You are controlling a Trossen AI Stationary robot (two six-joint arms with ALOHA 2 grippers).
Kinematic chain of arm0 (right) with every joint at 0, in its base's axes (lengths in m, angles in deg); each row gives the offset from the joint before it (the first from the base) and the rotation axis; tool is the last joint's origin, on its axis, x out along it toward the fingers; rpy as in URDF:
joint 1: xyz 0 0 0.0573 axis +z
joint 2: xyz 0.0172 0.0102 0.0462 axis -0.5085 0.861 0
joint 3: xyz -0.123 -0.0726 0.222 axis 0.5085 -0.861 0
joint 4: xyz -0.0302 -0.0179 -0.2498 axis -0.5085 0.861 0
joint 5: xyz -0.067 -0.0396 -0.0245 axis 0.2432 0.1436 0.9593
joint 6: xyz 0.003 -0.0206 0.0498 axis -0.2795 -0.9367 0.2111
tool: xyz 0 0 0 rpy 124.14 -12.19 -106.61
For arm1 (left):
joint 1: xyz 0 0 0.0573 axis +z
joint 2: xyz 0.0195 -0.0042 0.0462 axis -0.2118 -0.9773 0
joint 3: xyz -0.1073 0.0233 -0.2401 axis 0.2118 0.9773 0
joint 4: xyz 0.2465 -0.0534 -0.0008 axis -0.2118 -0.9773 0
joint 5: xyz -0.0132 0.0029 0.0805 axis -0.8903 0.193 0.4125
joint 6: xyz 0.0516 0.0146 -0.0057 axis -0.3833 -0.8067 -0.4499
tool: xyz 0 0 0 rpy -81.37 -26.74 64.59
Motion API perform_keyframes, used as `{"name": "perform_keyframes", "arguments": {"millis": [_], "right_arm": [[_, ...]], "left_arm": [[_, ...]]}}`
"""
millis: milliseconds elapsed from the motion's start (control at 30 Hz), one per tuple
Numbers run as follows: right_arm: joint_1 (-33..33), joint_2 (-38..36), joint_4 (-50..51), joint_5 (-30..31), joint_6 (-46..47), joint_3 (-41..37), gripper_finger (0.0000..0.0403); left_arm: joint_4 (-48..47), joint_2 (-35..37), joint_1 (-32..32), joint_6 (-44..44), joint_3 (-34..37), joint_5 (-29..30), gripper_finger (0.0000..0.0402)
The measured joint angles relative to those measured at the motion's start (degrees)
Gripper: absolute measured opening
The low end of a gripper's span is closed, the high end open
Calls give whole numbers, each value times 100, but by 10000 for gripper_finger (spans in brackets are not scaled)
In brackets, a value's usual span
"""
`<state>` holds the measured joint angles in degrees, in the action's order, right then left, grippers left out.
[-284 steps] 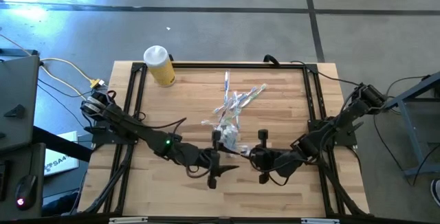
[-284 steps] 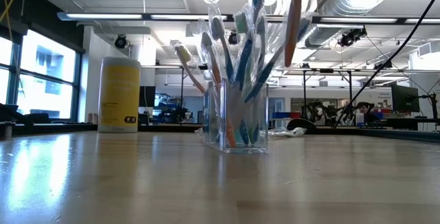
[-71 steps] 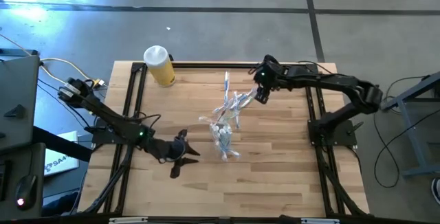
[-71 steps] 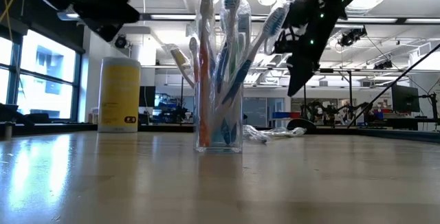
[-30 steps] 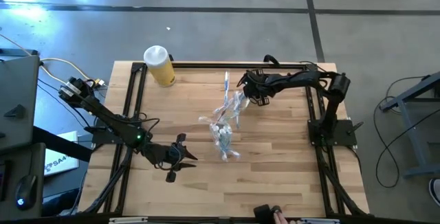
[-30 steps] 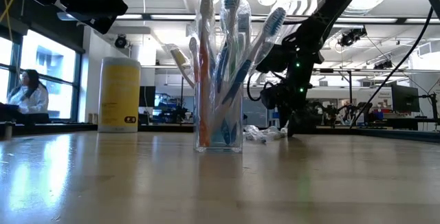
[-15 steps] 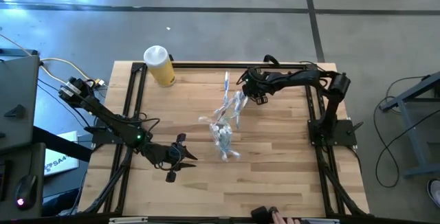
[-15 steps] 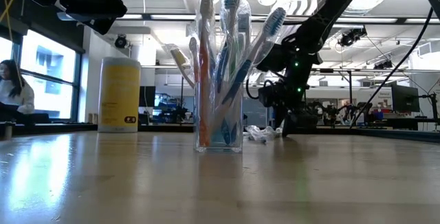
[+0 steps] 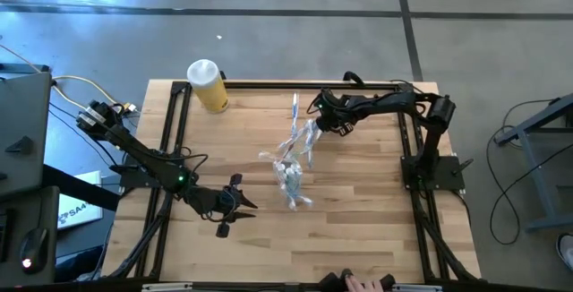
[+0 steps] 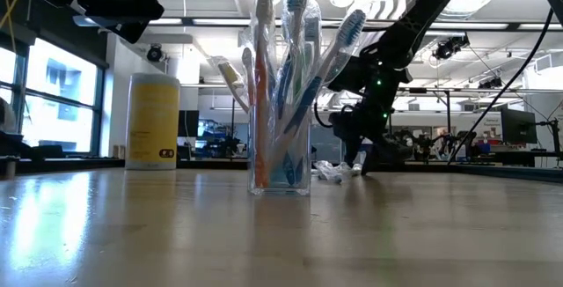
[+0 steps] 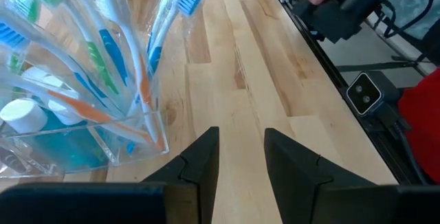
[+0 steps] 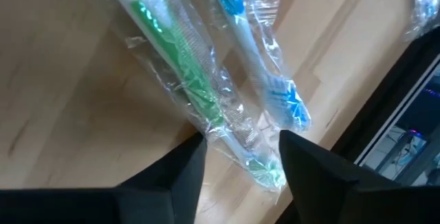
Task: Pick & Place toothbrushing station
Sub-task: Put the green toothbrush into the transparent organizer
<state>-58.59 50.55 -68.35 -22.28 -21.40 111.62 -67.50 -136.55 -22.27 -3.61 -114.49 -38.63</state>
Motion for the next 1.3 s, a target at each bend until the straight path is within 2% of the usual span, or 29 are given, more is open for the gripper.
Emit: {"name": "perform_keyframes", "arguments": {"millis": [167, 433, 633, 767, 900, 1067, 1300], "right_arm": [[-34, 305, 62, 125, 137, 39, 129], [25, 358, 60, 190, 43, 36, 16], [80, 358, 251, 330, 830, 48, 7], [269, 327, 365, 849, 1520, 33, 5], [558, 7, 933, 1274, 2219, -26, 4], [1049, -747, 1849, 1485, 3410, -17, 3], [1866, -2122, 3437, 1525, 5842, -13, 2]], "left_arm": [[48, 0, 0, -148, 0, 198, 113], [96, 0, 0, -157, 0, 334, 113], [146, 0, 0, -195, 0, 353, 113], [149, 1, 1, -195, 0, 425, 113], [169, 0, 2, -195, 0, 486, 113], [184, 2, -1, -195, -48, 651, 113], [145, 2, -13, -741, -301, 742, 113]]}}
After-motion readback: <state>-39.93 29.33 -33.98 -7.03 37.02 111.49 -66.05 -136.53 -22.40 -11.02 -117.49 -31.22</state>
